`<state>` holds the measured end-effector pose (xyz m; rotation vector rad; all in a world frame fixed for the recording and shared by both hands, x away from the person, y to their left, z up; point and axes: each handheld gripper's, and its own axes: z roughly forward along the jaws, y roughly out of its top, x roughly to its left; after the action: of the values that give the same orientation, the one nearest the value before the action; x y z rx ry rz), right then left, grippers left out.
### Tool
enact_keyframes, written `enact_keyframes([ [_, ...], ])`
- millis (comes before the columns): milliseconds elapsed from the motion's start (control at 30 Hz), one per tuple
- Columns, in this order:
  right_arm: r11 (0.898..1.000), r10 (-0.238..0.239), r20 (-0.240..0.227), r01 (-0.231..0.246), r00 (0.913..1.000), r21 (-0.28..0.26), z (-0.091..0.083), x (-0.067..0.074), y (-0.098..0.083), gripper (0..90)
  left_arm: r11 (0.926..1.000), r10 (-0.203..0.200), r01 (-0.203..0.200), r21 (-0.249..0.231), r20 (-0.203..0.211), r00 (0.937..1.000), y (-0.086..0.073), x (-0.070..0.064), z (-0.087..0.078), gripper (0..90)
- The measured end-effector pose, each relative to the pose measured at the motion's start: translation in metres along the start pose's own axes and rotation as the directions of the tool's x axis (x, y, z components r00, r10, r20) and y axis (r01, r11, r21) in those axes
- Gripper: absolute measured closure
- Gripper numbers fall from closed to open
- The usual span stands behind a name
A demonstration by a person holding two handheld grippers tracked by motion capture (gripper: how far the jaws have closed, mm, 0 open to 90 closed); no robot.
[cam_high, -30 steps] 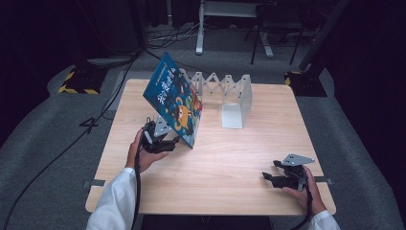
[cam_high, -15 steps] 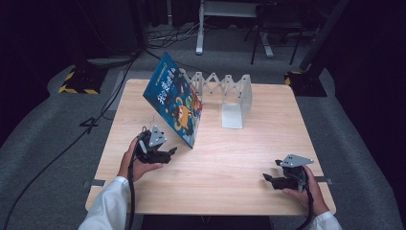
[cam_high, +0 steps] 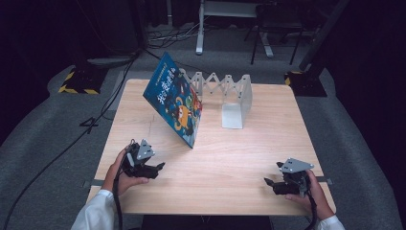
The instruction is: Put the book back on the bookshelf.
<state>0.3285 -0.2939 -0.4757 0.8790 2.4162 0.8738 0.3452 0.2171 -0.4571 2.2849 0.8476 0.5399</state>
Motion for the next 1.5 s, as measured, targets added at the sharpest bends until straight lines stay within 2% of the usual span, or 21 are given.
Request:
enact_keyframes([
  [100, 1.000, -0.002, 0.006, 0.002, 1.0000, 0.000, -0.002, 0.000, -0.002, 22.6, 0.9992, 0.034, -0.035, 0.022, 0.011, 0.9994, -0.009, -0.002, -0.006, 18.6],
  [133, 1.000, -0.005, 0.013, 0.005, 0.9999, -0.001, -0.003, -0.001, -0.005, 22.6, 0.9973, 0.064, -0.064, 0.037, -0.003, 0.9979, -0.014, -0.004, -0.009, 18.1],
  [300, 1.000, 0.000, 0.032, 0.001, 0.9995, -0.029, -0.009, -0.003, -0.011, 23.3, 0.9962, 0.075, -0.074, 0.046, -0.025, 0.9969, -0.026, -0.006, -0.016, 18.5],
  [367, 0.999, 0.018, 0.045, -0.017, 0.9988, -0.032, -0.011, -0.006, -0.014, 23.3, 0.9961, 0.073, -0.071, 0.053, -0.037, 0.9967, -0.032, -0.007, -0.020, 18.6],
  [567, 0.998, 0.061, 0.070, -0.059, 0.9957, -0.025, -0.015, -0.018, -0.028, 23.3, 0.9980, 0.041, -0.038, 0.050, -0.047, 0.9981, -0.048, -0.007, -0.025, 18.3],
  [667, 0.995, 0.096, 0.083, -0.094, 0.9919, -0.021, -0.017, -0.024, -0.036, 23.3, 0.9996, -0.009, 0.010, 0.026, -0.048, 0.9988, -0.059, -0.004, -0.027, 18.2],
  [800, 0.989, 0.147, 0.076, -0.146, 0.9862, -0.021, -0.019, -0.030, -0.048, 23.2, 0.9971, -0.063, 0.065, 0.039, -0.040, 0.9972, -0.074, 0.003, -0.023, 18.3],
  [900, 0.983, 0.186, 0.076, -0.185, 0.9797, -0.016, -0.020, -0.033, -0.057, 22.8, 0.9927, -0.114, 0.116, 0.034, -0.036, 0.9928, -0.084, 0.007, -0.023, 18.3],
  [1000, 0.973, 0.230, 0.086, -0.230, 0.9693, -0.017, -0.022, -0.038, -0.065, 21.9, 0.9788, -0.204, 0.204, 0.019, 0.008, 0.9789, -0.094, 0.012, -0.022, 18.6],
  [1033, 0.973, 0.230, 0.086, -0.230, 0.9693, -0.017, -0.022, -0.038, -0.065, 21.9, 0.9788, -0.204, 0.204, 0.019, 0.008, 0.9789, -0.094, 0.012, -0.022, 18.6],
  [1067, 0.966, 0.258, 0.088, -0.257, 0.9622, -0.024, -0.023, -0.041, -0.067, 21.9, 0.9751, -0.222, 0.222, 0.009, 0.016, 0.9750, -0.096, 0.012, -0.022, 18.6],
  [1133, 0.957, 0.291, 0.098, -0.289, 0.9517, -0.033, -0.022, -0.046, -0.072, 20.2, 0.9744, -0.225, 0.225, 0.004, 0.017, 0.9742, -0.098, 0.013, -0.023, 18.5],
  [1200, 0.951, 0.309, 0.090, -0.307, 0.9467, -0.041, -0.022, -0.048, -0.073, 19.5, 0.9752, -0.221, 0.221, 0.009, 0.015, 0.9751, -0.097, 0.012, -0.023, 18.1],
  [1300, 0.946, 0.324, 0.090, -0.319, 0.9419, -0.061, -0.020, -0.049, -0.076, 18.6, 0.9756, -0.219, 0.219, 0.009, 0.014, 0.9755, -0.097, 0.013, -0.023, 17.8],
  [1500, 0.945, 0.325, 0.094, -0.321, 0.9410, -0.060, -0.020, -0.048, -0.075, 17.7, 0.9757, -0.219, 0.219, 0.008, 0.013, 0.9756, -0.097, 0.013, -0.023, 17.6],
])
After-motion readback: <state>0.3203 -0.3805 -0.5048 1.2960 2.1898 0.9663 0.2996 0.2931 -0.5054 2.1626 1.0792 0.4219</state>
